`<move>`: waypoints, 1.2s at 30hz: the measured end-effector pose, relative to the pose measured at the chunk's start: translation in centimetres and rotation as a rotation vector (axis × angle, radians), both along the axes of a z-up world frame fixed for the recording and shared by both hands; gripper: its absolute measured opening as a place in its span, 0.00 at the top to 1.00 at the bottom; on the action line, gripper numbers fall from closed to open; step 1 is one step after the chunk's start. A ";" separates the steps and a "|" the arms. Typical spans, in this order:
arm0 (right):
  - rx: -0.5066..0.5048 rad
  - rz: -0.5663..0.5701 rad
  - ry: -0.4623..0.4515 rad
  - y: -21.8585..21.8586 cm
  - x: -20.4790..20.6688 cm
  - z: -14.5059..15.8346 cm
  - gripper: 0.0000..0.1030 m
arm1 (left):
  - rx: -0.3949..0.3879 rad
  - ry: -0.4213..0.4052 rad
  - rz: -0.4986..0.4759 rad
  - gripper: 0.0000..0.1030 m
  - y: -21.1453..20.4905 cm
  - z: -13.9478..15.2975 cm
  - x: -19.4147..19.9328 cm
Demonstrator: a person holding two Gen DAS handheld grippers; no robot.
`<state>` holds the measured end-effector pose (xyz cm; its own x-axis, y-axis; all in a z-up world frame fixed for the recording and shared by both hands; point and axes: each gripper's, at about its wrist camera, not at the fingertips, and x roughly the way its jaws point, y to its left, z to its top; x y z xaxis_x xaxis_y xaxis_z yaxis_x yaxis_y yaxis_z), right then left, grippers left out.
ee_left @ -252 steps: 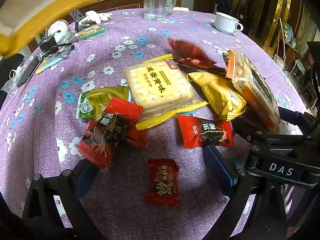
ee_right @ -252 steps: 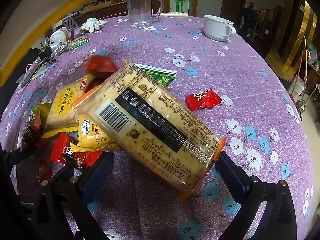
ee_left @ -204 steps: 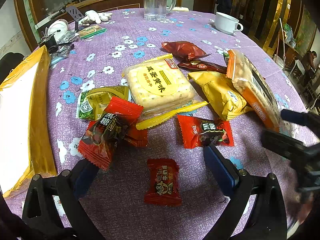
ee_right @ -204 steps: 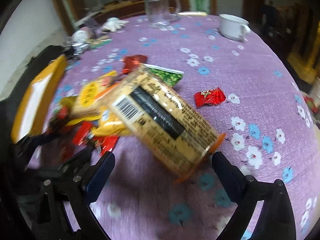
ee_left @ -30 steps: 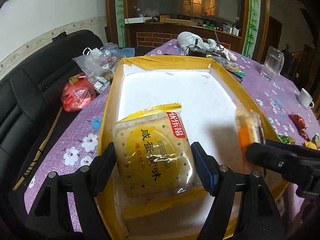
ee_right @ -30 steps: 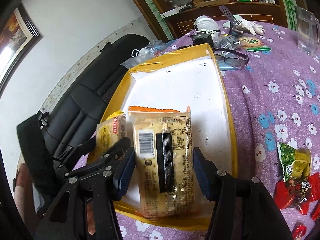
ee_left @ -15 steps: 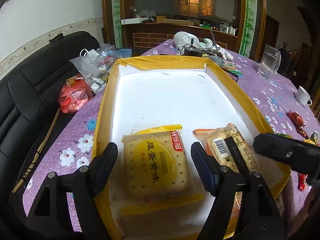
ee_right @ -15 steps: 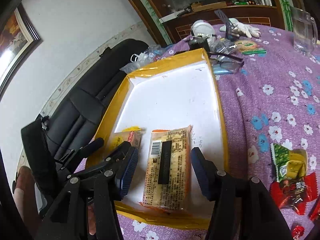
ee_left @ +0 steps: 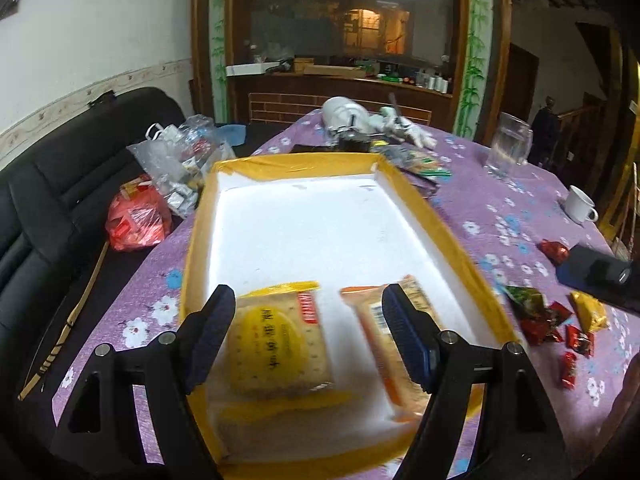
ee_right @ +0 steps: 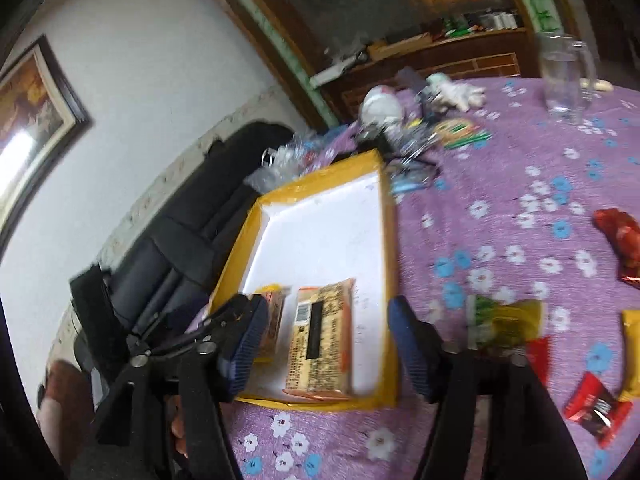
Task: Organize snacks
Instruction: 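Grasp the yellow sandwich-cracker pack with the right tool while the left tool grasps a red candy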
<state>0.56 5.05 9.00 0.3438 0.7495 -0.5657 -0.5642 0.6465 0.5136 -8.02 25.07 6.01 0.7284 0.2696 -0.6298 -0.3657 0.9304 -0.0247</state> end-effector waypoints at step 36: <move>0.045 -0.396 0.177 -22.6 5.6 -4.3 0.30 | 0.062 0.295 -0.580 0.84 -21.3 -4.4 10.0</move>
<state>6.11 -17.58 4.72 0.5104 0.6043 -0.6118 -0.1774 0.7701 0.6127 2.00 3.78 1.65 0.5654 -0.0729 -0.8216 0.2129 0.9752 0.0600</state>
